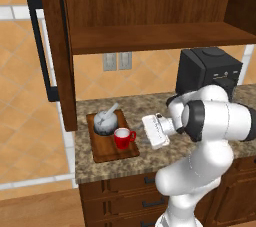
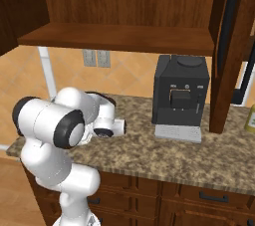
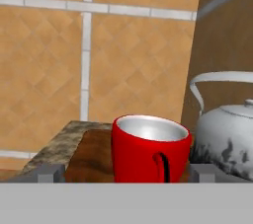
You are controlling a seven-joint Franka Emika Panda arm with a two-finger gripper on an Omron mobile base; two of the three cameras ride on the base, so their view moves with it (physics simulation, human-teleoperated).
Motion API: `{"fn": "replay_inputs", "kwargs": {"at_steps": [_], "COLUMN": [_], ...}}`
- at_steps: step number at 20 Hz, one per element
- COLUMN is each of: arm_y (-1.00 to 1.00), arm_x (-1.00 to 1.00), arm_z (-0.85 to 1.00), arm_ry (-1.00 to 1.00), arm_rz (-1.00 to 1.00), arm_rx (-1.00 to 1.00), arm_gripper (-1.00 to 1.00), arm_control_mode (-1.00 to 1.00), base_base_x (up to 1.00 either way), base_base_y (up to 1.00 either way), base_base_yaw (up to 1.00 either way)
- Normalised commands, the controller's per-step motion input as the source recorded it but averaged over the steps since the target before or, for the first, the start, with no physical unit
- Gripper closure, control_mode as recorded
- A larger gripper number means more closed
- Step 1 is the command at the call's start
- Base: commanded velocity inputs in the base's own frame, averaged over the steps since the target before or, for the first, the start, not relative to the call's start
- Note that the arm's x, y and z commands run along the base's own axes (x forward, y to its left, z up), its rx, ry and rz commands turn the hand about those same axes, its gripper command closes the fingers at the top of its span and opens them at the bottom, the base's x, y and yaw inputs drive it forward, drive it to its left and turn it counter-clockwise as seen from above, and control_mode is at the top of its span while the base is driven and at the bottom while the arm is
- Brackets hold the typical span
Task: Pick the kettle from the counter and place it on the tray. Then pick the mug from the cabinet and place it on the tray. Then close the cabinet doors.
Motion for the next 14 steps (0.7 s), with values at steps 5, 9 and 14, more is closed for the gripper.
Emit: {"fn": "replay_inputs", "kwargs": {"at_steps": [5, 9, 14], "arm_y": [-0.18, -0.13, -0.17], "arm_x": [-0.44, -0.52, -0.51], "arm_z": [0.41, 0.62, 0.74], "arm_ry": [-0.09, -0.10, -0.03], "arm_rz": [-0.07, -0.11, -0.16], "arm_rx": [0.03, 0.01, 0.00], "arm_gripper": [-1.00, -1.00, -1.00], "arm_control_mode": [-1.00, -1.00, -1.00], "base_base_x": [0.00, 0.00, 0.00], "base_base_y": [0.00, 0.00, 0.00], "base_base_yaw": [0.00, 0.00, 0.00]}}
